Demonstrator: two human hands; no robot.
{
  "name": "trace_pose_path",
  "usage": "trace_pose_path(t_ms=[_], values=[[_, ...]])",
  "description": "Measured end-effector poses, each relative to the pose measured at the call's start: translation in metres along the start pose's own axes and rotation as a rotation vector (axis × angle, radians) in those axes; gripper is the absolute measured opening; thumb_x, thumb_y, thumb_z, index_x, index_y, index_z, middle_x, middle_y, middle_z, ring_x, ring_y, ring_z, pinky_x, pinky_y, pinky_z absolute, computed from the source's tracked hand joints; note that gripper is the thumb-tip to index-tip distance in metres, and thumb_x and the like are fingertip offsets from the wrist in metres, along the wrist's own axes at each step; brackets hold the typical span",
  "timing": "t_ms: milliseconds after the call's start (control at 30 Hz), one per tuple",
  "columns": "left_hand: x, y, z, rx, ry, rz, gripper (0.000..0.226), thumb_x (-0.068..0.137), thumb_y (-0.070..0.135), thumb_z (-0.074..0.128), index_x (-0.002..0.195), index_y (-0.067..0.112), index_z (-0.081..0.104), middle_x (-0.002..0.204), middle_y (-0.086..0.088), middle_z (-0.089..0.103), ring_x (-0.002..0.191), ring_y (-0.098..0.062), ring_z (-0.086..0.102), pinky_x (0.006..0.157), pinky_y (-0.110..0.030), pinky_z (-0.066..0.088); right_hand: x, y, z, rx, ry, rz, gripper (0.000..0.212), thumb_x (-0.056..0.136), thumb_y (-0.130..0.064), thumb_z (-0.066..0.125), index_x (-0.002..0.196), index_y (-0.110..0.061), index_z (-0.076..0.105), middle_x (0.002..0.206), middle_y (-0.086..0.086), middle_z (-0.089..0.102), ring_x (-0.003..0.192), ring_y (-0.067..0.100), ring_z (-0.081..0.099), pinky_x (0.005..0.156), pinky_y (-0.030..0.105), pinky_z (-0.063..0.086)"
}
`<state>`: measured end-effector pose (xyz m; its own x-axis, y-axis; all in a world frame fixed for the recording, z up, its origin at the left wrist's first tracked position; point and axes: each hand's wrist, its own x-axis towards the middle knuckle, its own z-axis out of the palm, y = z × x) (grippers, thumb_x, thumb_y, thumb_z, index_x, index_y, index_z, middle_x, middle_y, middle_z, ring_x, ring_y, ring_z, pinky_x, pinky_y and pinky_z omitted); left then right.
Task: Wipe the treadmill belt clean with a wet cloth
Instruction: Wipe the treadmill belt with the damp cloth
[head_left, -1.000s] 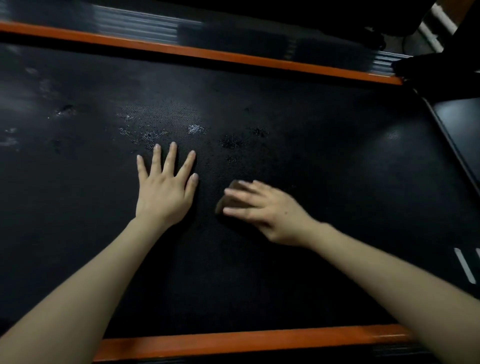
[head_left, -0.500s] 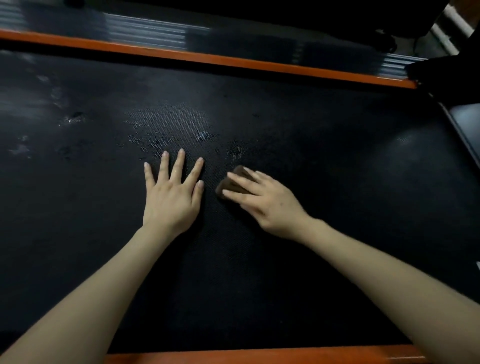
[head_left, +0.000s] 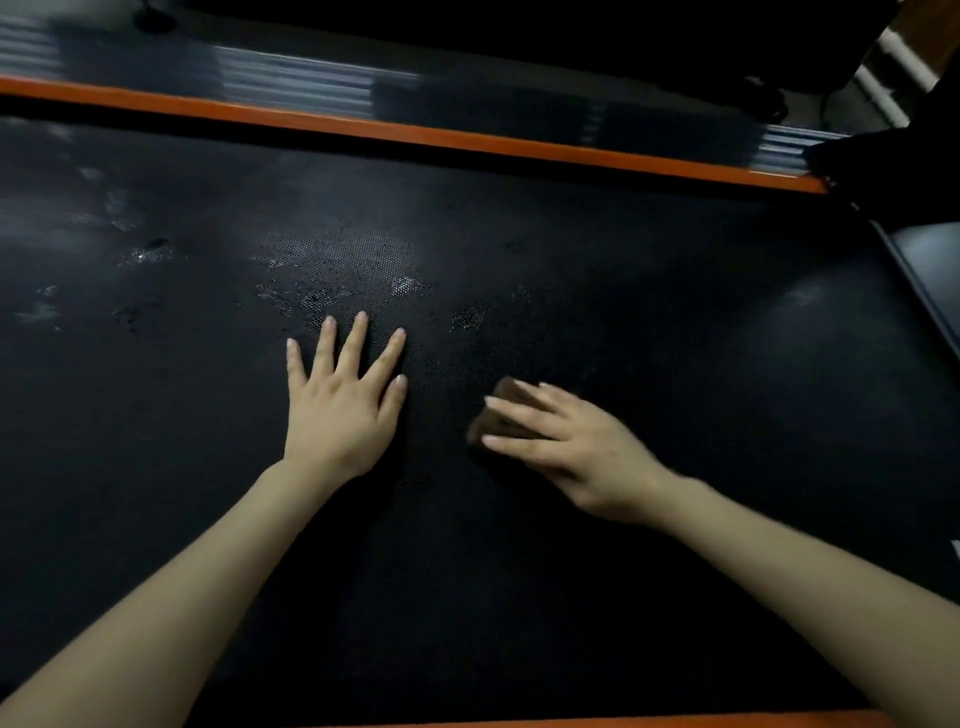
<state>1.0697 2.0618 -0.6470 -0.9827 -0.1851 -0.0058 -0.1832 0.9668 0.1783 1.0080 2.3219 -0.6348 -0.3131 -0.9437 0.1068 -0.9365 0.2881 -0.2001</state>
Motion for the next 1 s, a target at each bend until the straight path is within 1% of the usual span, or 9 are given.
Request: trace_pose_path(t_ms=[67,200,267,400,533,600,767,900,1000], values=[[0.006,-0.003,-0.008,-0.016,0.005,0.009,0.072,0.083,0.058,0.004,0.146,0.036,0.031,0.156,-0.009,0.022,0.144,-0.035,0.012,0.114,-0.056,0.002,-0.013,0.042,-0.010,-0.060,0.047,0.066,0.039,0.092,-0.023,0.043,0.131,-0.022,0.051,0.144,0.010,0.044,0.132,0.034,0.039,0.108,0.047,0.029],[0.032,-0.008,-0.021,0.036,0.047,-0.027,0.052,0.099,0.046,0.024,0.147,0.029,0.031,0.157,-0.009,0.022,0.144,-0.038,0.012,0.113,-0.058,0.002,0.027,0.109,-0.026,-0.077,0.281,0.915,0.040,0.098,-0.025,0.040,0.138,-0.025,0.047,0.151,0.006,0.034,0.138,0.034,0.029,0.112,0.048,0.024],[0.047,-0.007,-0.021,0.068,0.021,-0.073,0.052,0.100,0.043,0.026,0.149,0.027,0.024,0.159,-0.006,0.015,0.144,-0.038,0.006,0.112,-0.058,-0.002,0.062,0.106,-0.023,-0.130,0.317,1.117,0.040,0.099,-0.026,0.036,0.138,-0.026,0.045,0.152,0.005,0.031,0.137,0.036,0.027,0.112,0.045,0.025],[0.067,-0.005,-0.011,0.076,-0.016,-0.106,0.054,0.100,0.045,0.021,0.151,0.027,0.017,0.160,-0.005,0.010,0.145,-0.038,0.001,0.111,-0.061,-0.004,0.097,0.055,0.006,-0.112,0.246,0.586,0.044,0.090,-0.025,0.035,0.128,-0.021,0.058,0.142,0.011,0.046,0.124,0.044,0.044,0.103,0.047,0.037],[0.067,-0.009,-0.003,0.053,-0.003,-0.100,0.052,0.100,0.045,0.018,0.151,0.032,0.014,0.160,-0.001,0.006,0.146,-0.033,-0.004,0.112,-0.059,-0.006,0.070,0.045,0.001,-0.016,0.063,0.060,0.042,0.091,-0.028,0.039,0.127,-0.022,0.059,0.141,0.007,0.048,0.129,0.037,0.043,0.107,0.047,0.029],[0.066,-0.009,-0.001,0.043,0.011,-0.100,0.052,0.100,0.045,0.017,0.151,0.033,0.014,0.160,0.000,0.006,0.146,-0.032,-0.004,0.113,-0.058,-0.007,0.071,0.086,-0.007,-0.084,0.093,0.115,0.039,0.092,-0.026,0.043,0.127,-0.022,0.059,0.141,0.008,0.048,0.129,0.035,0.044,0.107,0.051,0.030],[0.067,-0.008,0.000,0.041,0.037,-0.109,0.052,0.100,0.044,0.016,0.151,0.033,0.015,0.160,0.000,0.008,0.146,-0.032,-0.003,0.113,-0.057,-0.009,0.124,0.139,-0.016,-0.094,0.302,1.015,0.040,0.098,-0.024,0.040,0.137,-0.028,0.046,0.151,0.004,0.033,0.137,0.035,0.028,0.114,0.045,0.020],[0.068,-0.009,0.000,0.041,0.034,-0.106,0.052,0.099,0.044,0.015,0.151,0.035,0.013,0.160,0.002,0.006,0.146,-0.030,-0.004,0.114,-0.056,-0.008,0.146,0.080,0.012,-0.075,0.264,0.488,0.041,0.090,-0.023,0.042,0.127,-0.023,0.058,0.143,0.010,0.045,0.125,0.043,0.043,0.105,0.046,0.035],[0.066,-0.011,0.000,0.038,0.039,-0.098,0.052,0.099,0.044,0.015,0.151,0.035,0.012,0.160,0.003,0.005,0.146,-0.029,-0.005,0.114,-0.055,-0.008,0.100,0.057,0.007,0.023,0.075,0.071,0.041,0.093,-0.028,0.039,0.130,-0.024,0.056,0.144,0.005,0.044,0.132,0.036,0.039,0.109,0.044,0.028]])
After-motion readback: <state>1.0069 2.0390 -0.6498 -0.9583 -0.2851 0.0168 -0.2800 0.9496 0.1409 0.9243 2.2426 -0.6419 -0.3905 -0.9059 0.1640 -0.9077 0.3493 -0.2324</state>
